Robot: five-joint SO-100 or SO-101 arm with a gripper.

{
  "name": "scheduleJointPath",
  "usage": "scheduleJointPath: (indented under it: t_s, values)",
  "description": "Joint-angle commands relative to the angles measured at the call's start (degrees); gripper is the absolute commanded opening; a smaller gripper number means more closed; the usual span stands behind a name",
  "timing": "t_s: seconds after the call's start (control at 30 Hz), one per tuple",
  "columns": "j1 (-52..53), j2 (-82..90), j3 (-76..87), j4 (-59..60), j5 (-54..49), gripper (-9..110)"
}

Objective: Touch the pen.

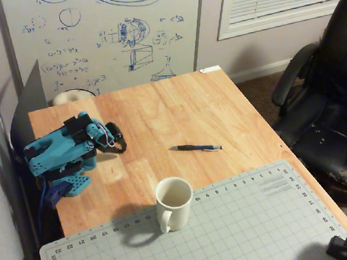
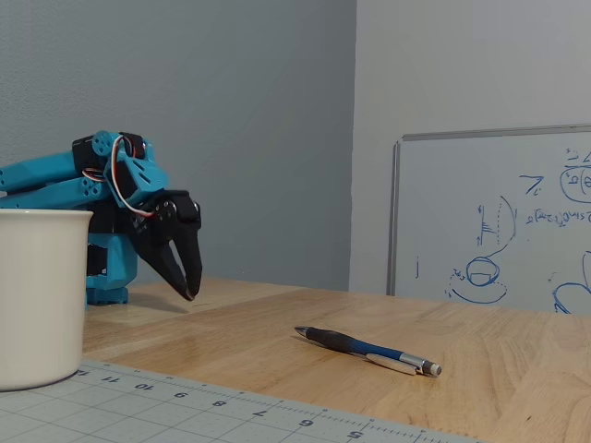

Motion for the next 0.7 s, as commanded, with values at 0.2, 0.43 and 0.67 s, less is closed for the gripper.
scheduleJointPath:
  t_s: [0.2,0.43,0.67]
  values:
    - [-2.5,-23.4,-27.3,-2.8,-6.2,1]
    - [-2.1,-53.7,-49.5,-9.4,-6.2,1]
    - [3.7,-75.2,-70.8,-9.8,-6.6,1]
